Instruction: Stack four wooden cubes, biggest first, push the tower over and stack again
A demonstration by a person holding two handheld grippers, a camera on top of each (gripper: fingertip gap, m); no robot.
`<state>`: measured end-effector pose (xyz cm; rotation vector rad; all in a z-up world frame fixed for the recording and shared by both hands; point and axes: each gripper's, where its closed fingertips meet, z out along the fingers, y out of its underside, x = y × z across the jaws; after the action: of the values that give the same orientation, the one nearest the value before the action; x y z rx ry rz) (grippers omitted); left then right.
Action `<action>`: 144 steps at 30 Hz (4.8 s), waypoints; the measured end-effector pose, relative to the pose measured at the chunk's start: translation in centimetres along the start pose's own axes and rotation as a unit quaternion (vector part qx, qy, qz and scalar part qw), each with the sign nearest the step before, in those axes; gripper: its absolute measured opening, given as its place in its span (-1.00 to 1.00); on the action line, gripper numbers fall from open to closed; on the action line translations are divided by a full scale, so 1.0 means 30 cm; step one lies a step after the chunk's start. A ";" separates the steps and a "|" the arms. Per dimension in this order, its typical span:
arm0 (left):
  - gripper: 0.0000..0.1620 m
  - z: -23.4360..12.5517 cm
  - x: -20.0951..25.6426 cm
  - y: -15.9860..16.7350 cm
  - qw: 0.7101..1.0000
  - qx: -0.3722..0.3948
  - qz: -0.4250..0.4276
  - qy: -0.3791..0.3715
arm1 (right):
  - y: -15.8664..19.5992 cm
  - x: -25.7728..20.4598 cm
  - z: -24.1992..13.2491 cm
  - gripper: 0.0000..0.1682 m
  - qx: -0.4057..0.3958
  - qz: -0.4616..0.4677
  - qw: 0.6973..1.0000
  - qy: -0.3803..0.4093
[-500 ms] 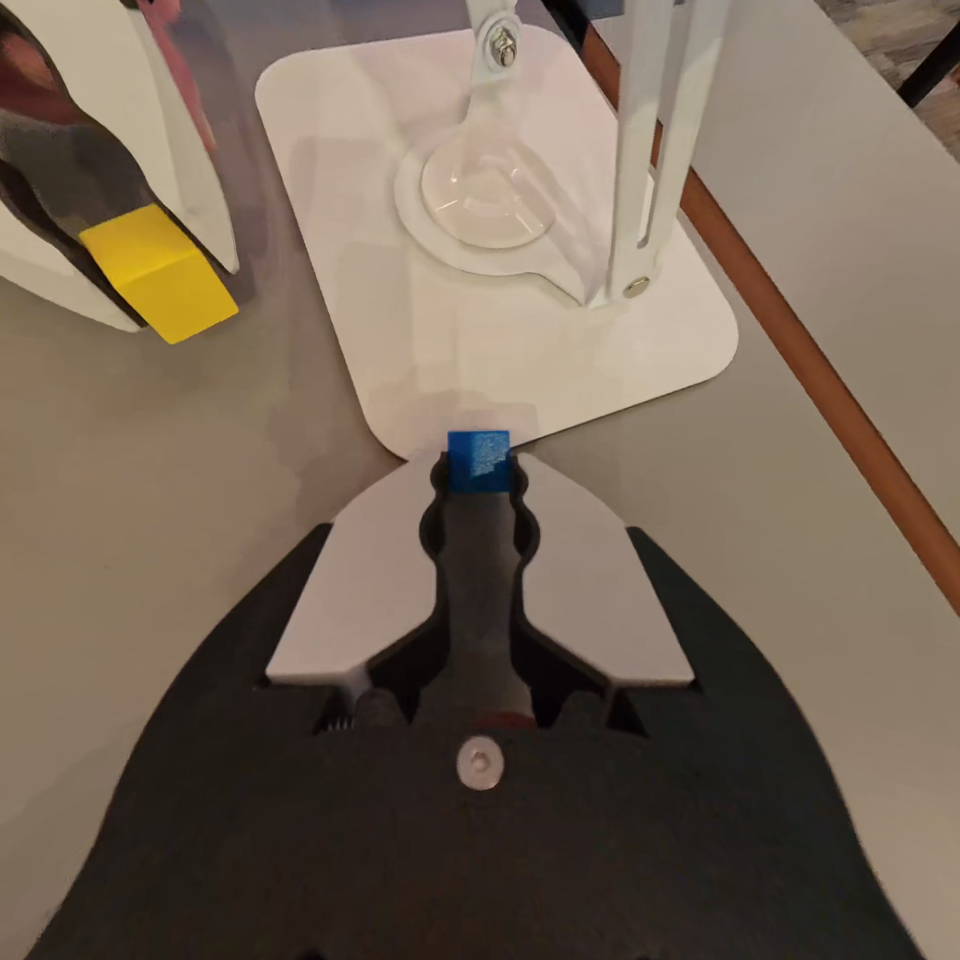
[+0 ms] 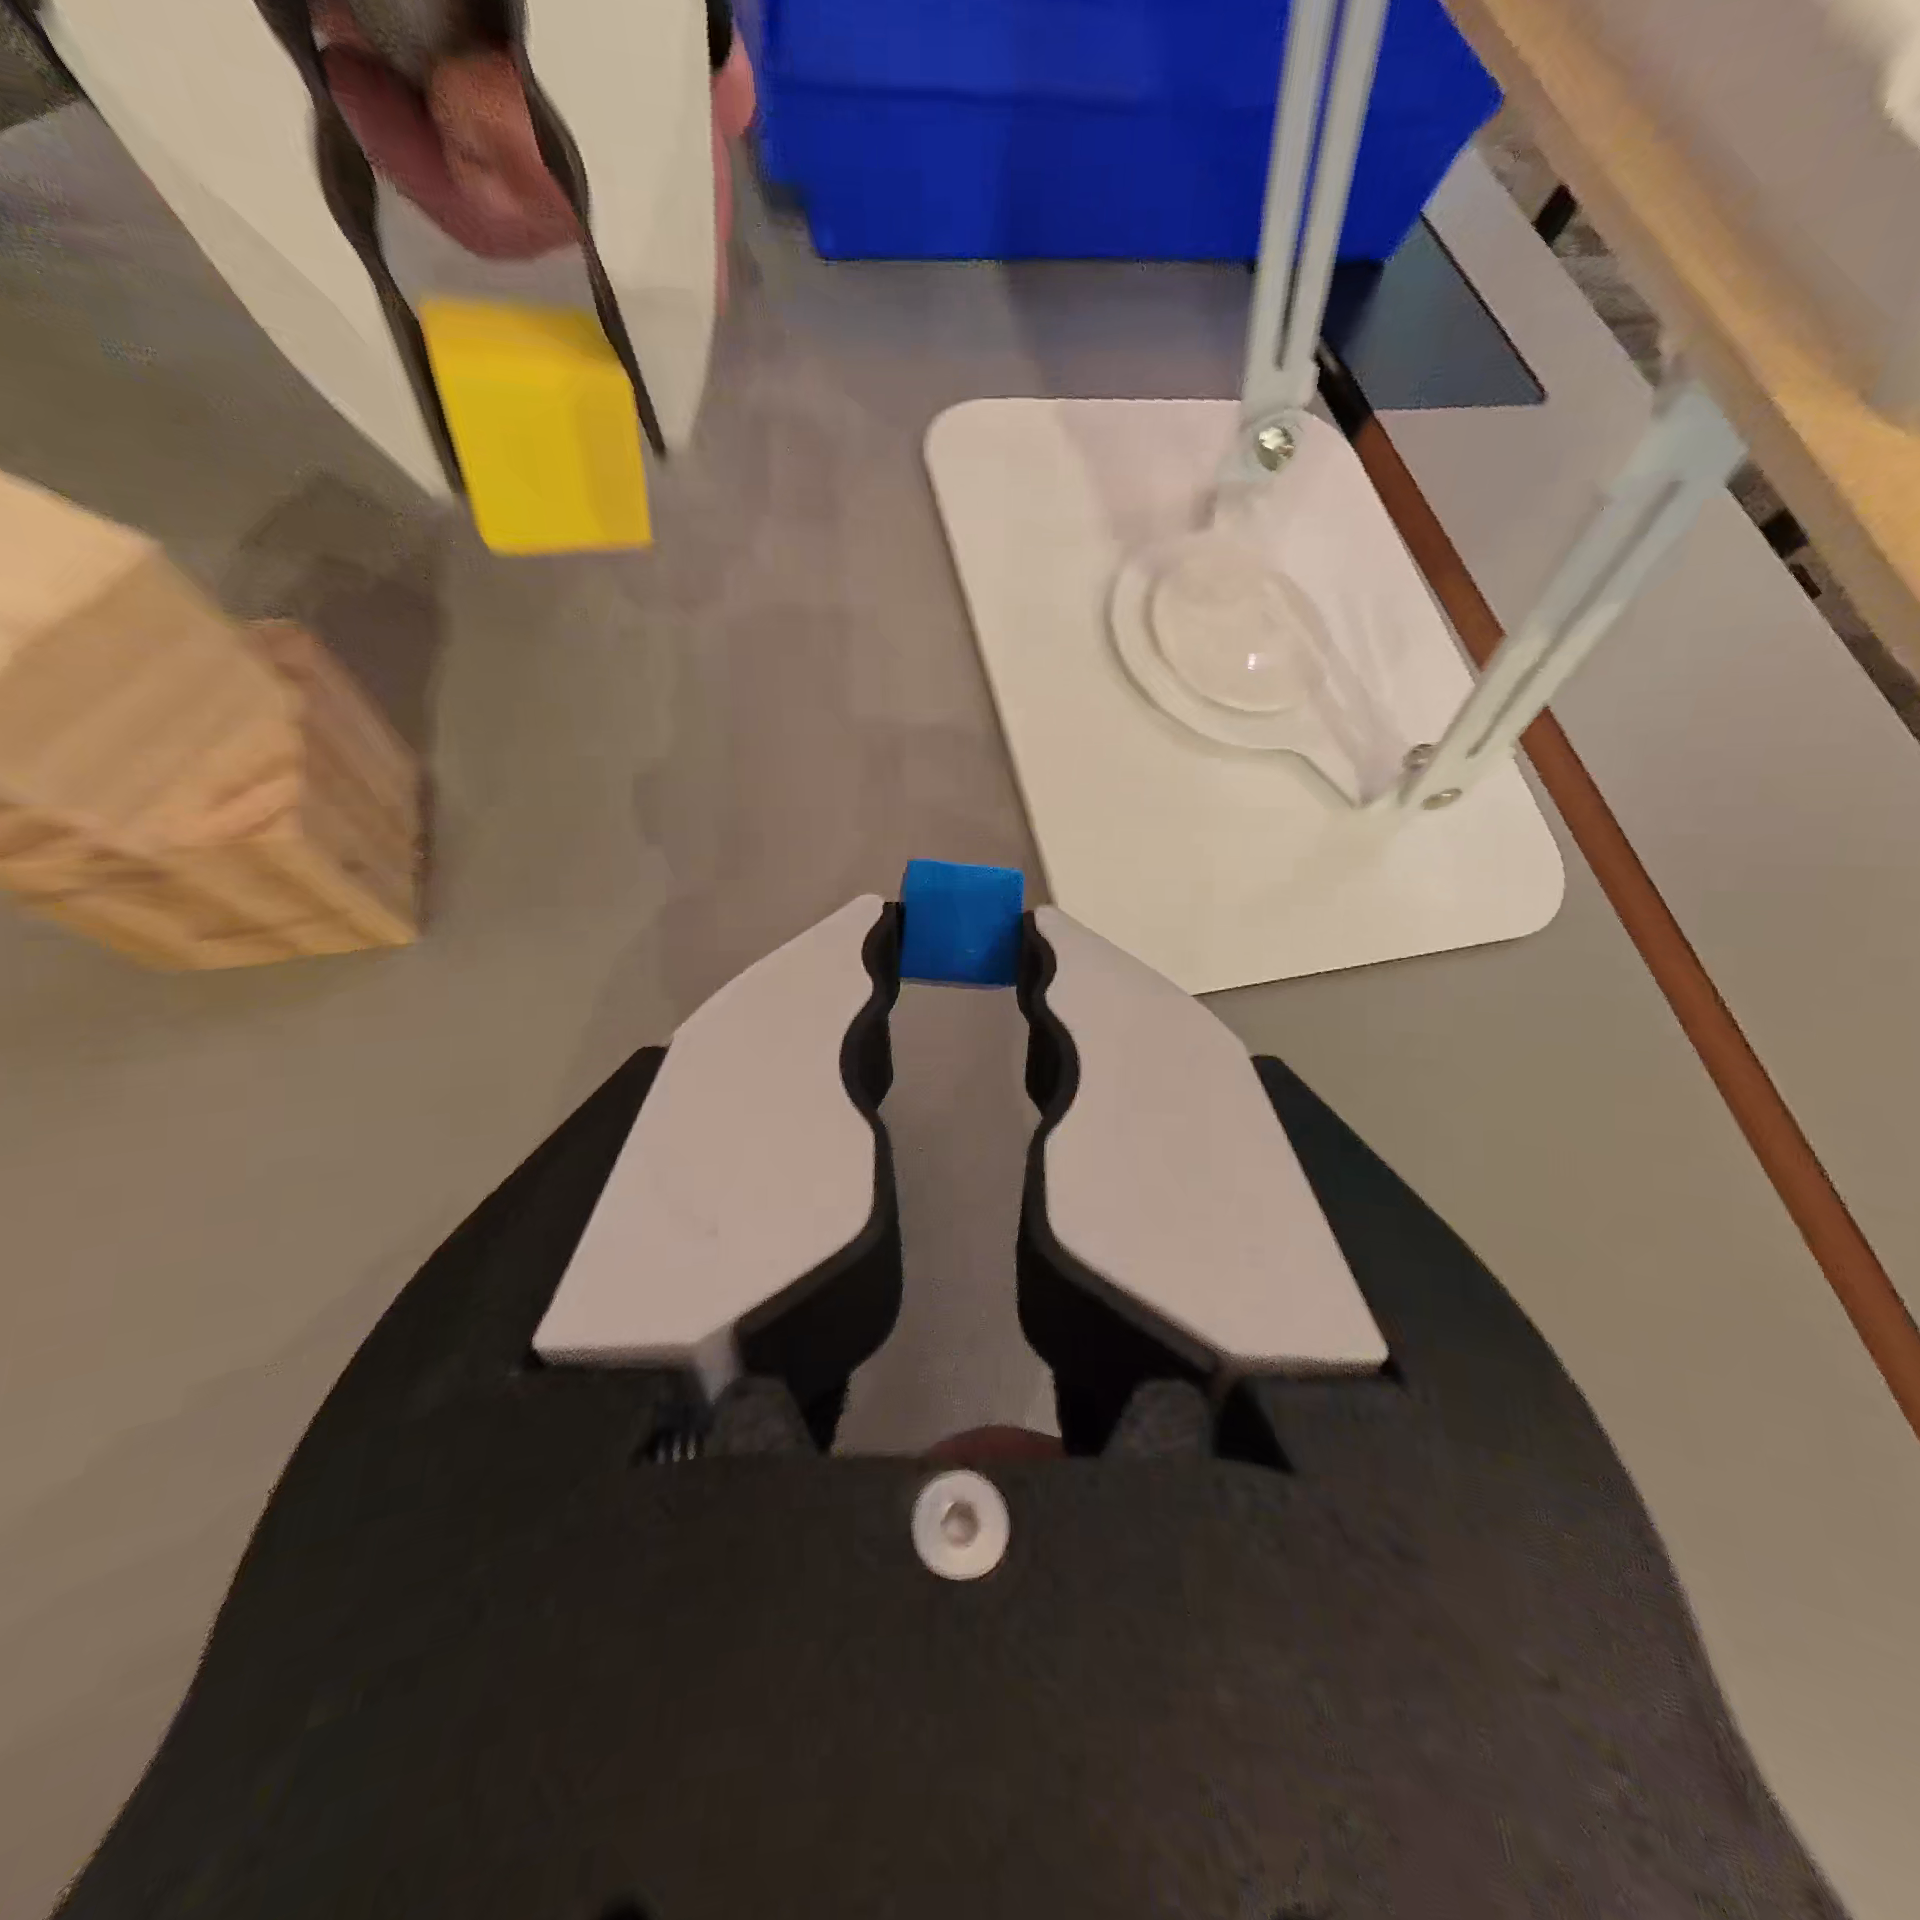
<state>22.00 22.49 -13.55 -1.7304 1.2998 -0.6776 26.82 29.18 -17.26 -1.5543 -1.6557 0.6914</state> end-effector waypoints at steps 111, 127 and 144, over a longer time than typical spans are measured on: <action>-1.00 -0.594 -0.047 0.596 0.913 -0.072 -0.126 -0.381 | 0.346 -0.138 -0.326 -1.00 -0.070 0.251 0.921 0.291; -1.00 -0.907 -0.084 0.697 0.864 -0.017 -0.195 -0.464 | -0.075 -0.357 0.110 -1.00 -0.066 0.149 0.966 0.199; -1.00 -0.988 0.080 0.763 0.860 -0.022 -0.216 -0.462 | 0.050 -0.410 0.066 -1.00 -0.070 0.121 0.981 0.134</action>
<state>-12.57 8.87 -18.85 -2.0075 0.2573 0.0160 25.88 17.42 -21.52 -1.8807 -1.3537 0.4705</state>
